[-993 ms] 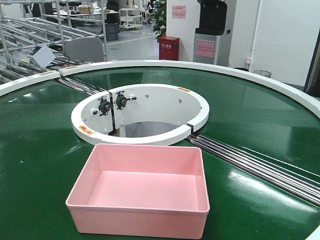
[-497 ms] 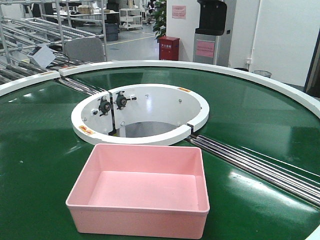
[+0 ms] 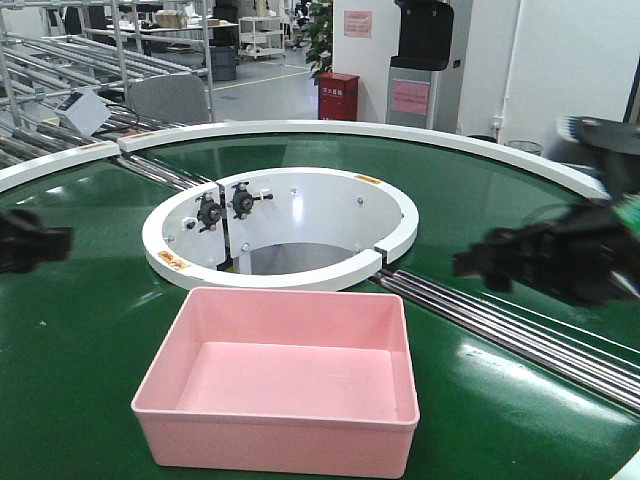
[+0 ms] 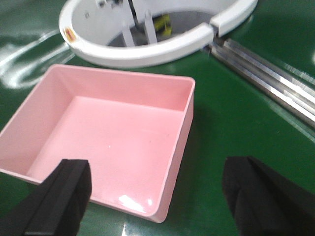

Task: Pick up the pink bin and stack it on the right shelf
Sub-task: 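Lower both grippers onto opposite rims of the pink bin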

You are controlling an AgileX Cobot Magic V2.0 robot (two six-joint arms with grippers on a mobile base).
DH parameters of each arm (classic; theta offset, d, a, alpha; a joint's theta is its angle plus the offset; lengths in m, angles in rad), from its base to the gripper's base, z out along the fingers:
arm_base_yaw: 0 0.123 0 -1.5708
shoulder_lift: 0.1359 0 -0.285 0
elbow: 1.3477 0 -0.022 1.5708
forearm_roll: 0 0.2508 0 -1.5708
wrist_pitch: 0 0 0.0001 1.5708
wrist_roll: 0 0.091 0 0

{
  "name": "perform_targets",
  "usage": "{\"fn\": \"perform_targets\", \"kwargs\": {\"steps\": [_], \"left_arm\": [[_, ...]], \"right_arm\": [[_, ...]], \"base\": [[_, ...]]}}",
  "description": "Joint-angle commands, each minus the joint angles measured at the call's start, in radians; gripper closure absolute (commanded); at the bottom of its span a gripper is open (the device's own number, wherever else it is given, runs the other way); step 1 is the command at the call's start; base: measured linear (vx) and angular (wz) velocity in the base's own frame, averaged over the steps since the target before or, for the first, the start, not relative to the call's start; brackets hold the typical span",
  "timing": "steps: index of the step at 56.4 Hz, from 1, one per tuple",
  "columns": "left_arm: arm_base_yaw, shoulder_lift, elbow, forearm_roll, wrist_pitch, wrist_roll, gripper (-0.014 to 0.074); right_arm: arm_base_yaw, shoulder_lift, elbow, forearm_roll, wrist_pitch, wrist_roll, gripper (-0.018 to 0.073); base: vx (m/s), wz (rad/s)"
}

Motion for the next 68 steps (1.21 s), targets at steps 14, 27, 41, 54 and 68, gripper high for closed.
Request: {"fn": "perform_targets", "kwargs": {"steps": [14, 27, 41, 54, 68], "left_arm": [[-0.014, 0.408, -0.326, -0.080, 0.075, 0.010, 0.0085], [-0.014, 0.522, -0.327, -0.078, 0.021, -0.013, 0.0085], [-0.014, 0.619, -0.327, -0.076, 0.001, -0.015, 0.0085], [-0.015, 0.690, -0.327, -0.081, -0.010, -0.015, 0.0169], [-0.015, 0.705, -0.328, -0.080, -0.025, -0.013, 0.0525]], "right_arm": [[0.000, 0.459, -0.467, 0.011, 0.193, 0.019, 0.0031], [0.000, 0.595, -0.528, 0.031, 0.190, 0.016, 0.0031], [0.000, 0.674, -0.528, 0.039, 0.189, 0.014, 0.0031], [0.000, 0.740, -0.528, 0.041, 0.187, 0.010, 0.0093], [0.000, 0.756, -0.528, 0.034, 0.175, 0.010, 0.0420]], "base": [[0.00, 0.00], [0.00, 0.00], [0.00, 0.00], [0.00, 0.00], [0.00, 0.00]]}}
